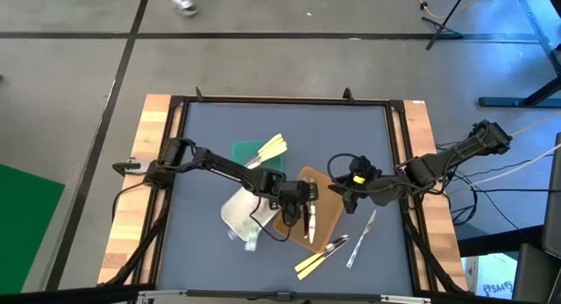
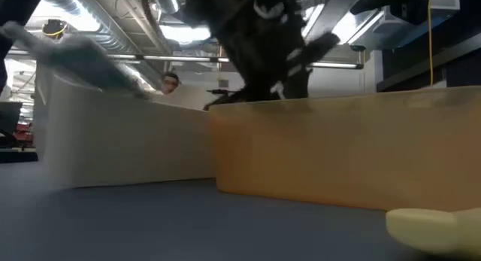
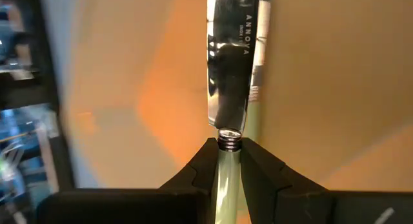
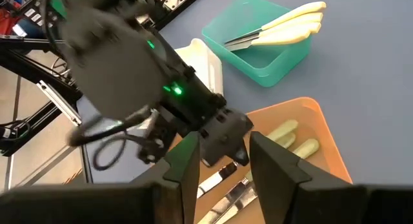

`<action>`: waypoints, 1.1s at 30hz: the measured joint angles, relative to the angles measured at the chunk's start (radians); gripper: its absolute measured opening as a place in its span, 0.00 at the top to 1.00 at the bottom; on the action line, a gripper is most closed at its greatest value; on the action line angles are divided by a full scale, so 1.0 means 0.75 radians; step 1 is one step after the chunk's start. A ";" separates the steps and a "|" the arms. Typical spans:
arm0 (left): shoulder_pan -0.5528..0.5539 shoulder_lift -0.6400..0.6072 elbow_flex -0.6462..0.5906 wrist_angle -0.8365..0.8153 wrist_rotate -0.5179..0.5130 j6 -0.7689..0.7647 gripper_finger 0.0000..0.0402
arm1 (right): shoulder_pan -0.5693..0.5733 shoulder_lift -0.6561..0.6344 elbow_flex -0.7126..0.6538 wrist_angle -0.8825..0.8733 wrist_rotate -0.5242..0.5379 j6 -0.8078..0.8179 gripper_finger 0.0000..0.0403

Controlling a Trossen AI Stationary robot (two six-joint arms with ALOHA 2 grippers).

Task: Sort silverware by color (type)
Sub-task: Put the green knife into the orange bin

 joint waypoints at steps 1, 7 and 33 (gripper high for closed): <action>0.000 -0.008 0.003 0.005 -0.009 -0.001 0.89 | 0.000 0.000 0.000 0.000 0.000 0.000 0.70; 0.000 -0.006 0.004 0.000 -0.011 -0.001 0.89 | 0.000 0.000 0.000 0.000 0.000 0.000 0.70; -0.001 -0.014 0.005 0.009 -0.056 -0.009 0.89 | 0.000 0.001 0.000 0.001 0.000 0.001 0.70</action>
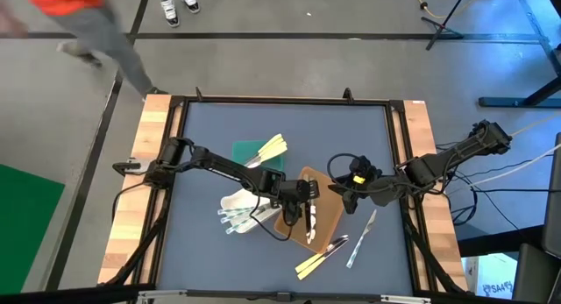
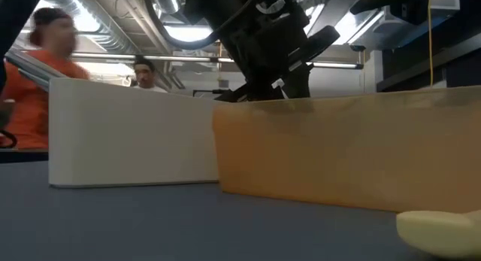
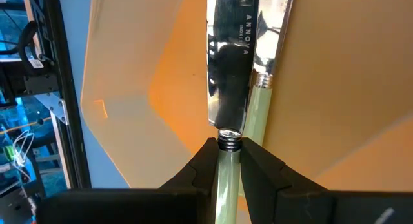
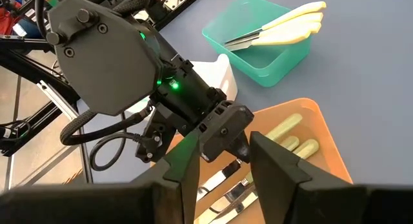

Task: Sort silverware by color (type)
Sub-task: Put the green knife into the orange bin, then put the blue patterned knife into the white bin

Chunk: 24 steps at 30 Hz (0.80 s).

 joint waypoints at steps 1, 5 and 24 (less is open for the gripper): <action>0.000 0.000 0.000 0.000 -0.005 0.000 0.89 | 0.000 0.000 0.000 0.000 0.000 0.000 0.70; 0.000 0.000 0.000 0.000 -0.010 -0.002 0.89 | 0.000 0.000 0.000 0.000 0.000 0.000 0.70; -0.001 -0.002 0.002 0.004 -0.014 -0.004 0.69 | 0.000 0.000 0.000 0.000 0.000 0.000 0.70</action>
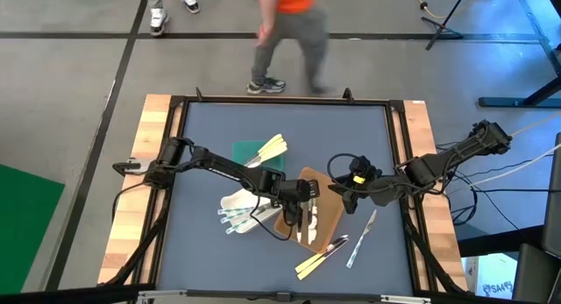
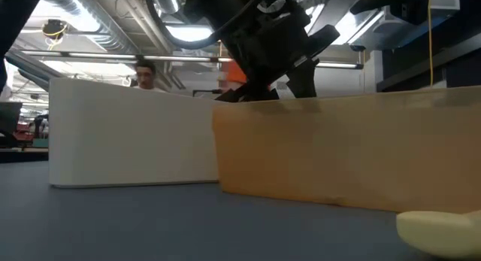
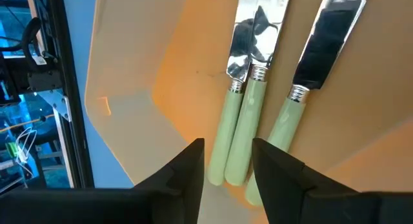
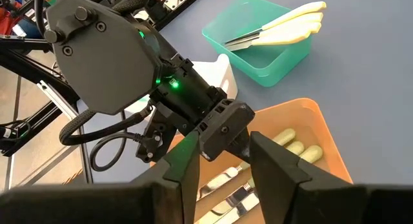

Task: Sort silverware by color (type)
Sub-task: Put the blue patterned knife into the white bin

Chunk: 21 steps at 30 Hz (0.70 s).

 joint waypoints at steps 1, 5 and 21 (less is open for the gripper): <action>-0.001 -0.001 0.000 0.000 0.000 0.000 0.69 | 0.000 0.000 0.000 0.000 0.000 0.000 0.70; -0.006 -0.001 0.000 0.000 -0.003 -0.001 0.69 | 0.000 0.000 0.000 0.000 0.000 0.000 0.70; -0.031 -0.163 0.001 -0.016 -0.060 -0.178 0.69 | 0.000 -0.001 0.001 0.004 -0.205 -0.127 0.70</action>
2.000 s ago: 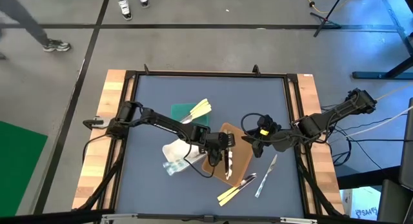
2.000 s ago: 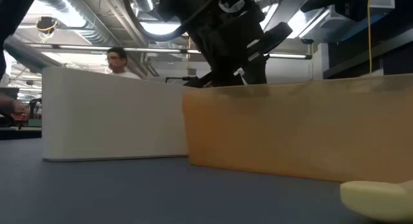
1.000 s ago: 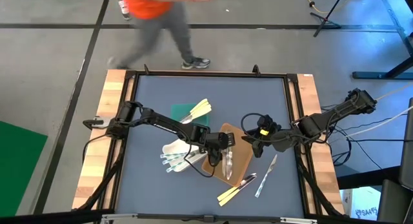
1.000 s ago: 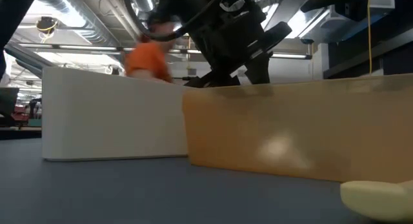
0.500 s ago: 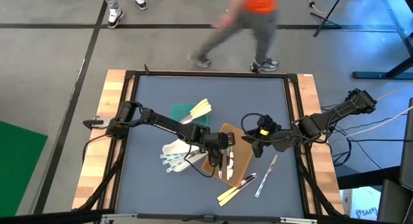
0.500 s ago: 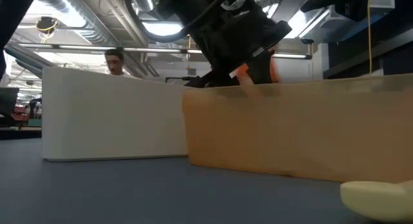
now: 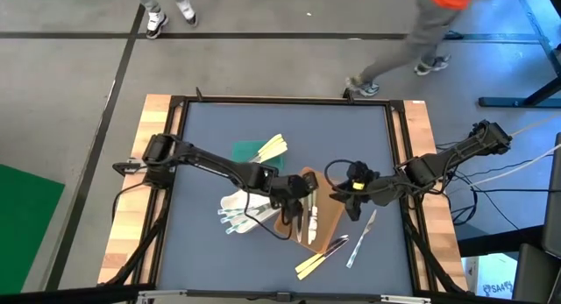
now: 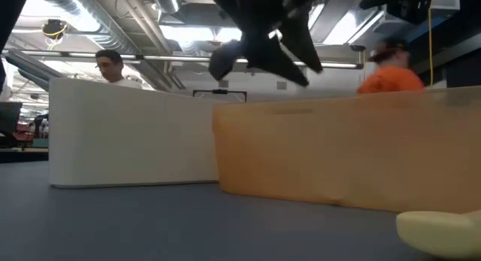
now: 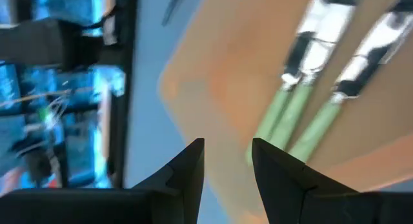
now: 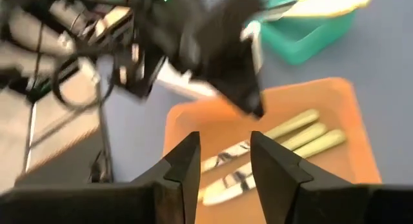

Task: Sort silverware by color (type)
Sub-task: Put the blue patterned knife into the white bin

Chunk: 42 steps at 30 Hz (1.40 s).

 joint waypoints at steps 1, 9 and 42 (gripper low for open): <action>-0.003 -0.018 0.000 -0.002 -0.027 -0.004 0.69 | 0.000 0.000 0.000 0.000 -0.035 -0.019 0.70; -0.053 -0.130 0.000 -0.044 -0.293 -0.029 0.69 | 0.001 0.000 0.000 0.001 -0.250 -0.186 0.70; -0.196 -0.307 0.000 -0.374 -0.052 -1.679 0.69 | 0.468 0.059 -0.002 -0.020 -0.433 -0.420 0.70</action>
